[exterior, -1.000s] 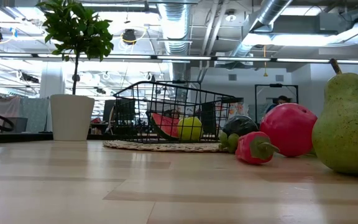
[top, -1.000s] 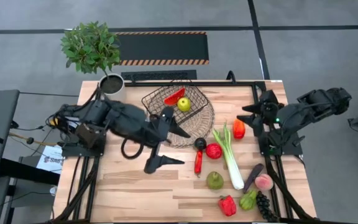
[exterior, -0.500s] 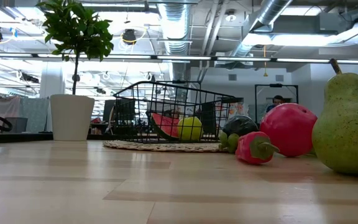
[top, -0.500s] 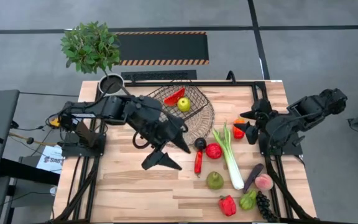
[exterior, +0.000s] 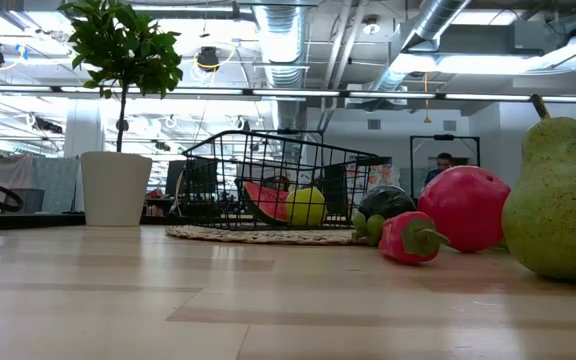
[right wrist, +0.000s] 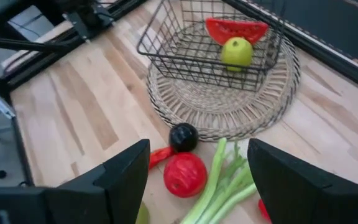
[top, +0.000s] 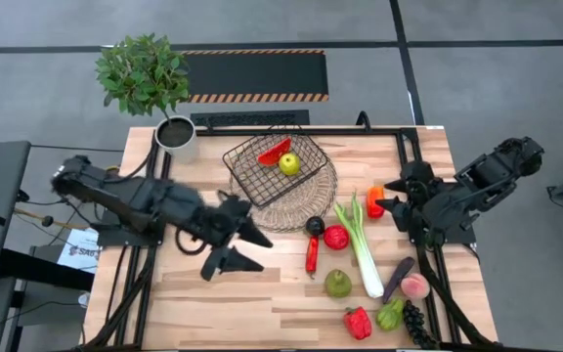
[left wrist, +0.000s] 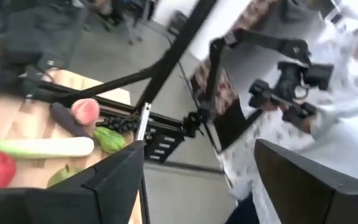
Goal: Build produce basket
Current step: Put the red apple into the wire basket
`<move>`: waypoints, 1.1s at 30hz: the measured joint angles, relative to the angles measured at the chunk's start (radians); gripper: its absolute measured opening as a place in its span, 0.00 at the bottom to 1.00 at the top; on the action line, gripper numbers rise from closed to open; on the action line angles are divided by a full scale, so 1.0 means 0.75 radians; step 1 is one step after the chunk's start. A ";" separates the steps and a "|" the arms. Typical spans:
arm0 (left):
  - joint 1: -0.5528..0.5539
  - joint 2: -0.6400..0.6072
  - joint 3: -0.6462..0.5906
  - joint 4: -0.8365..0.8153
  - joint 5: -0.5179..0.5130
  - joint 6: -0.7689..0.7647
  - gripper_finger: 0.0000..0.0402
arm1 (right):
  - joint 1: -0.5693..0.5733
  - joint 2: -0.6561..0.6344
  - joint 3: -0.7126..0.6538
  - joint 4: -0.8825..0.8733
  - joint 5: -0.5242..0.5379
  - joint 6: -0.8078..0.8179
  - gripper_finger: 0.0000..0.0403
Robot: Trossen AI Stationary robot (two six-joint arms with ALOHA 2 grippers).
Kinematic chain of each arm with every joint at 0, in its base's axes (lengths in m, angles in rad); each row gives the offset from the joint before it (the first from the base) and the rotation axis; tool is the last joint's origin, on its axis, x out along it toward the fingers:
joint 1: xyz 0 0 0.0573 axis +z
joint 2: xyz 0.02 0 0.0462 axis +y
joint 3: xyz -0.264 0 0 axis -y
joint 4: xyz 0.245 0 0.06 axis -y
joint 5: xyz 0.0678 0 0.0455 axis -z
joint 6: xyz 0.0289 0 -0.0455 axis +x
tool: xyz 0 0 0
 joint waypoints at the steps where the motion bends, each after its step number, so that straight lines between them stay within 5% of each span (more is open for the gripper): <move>1: -0.030 -0.041 -0.072 0.023 -0.062 -0.003 0.75 | 0.000 0.001 0.000 -0.014 0.000 0.011 0.72; 5: -0.140 -0.128 -0.318 0.002 -0.331 -0.055 0.81 | 0.000 0.001 0.000 -0.045 0.000 0.040 0.72; 10: -0.125 -0.106 -0.475 0.067 -0.501 -0.077 0.83 | -0.001 0.015 0.000 -0.130 -0.038 0.091 0.72; 21: -0.070 0.251 -0.485 0.454 -0.501 0.268 0.83 | 0.089 0.160 0.000 -0.205 -0.138 0.098 0.72; 27: 0.032 0.448 -0.329 0.441 -0.529 0.405 0.83 | 0.195 0.202 0.000 -0.199 -0.149 0.182 0.72; 33: 0.142 0.633 -0.108 0.361 -0.361 0.579 0.83 | 0.326 0.201 0.000 -0.200 -0.141 0.318 0.72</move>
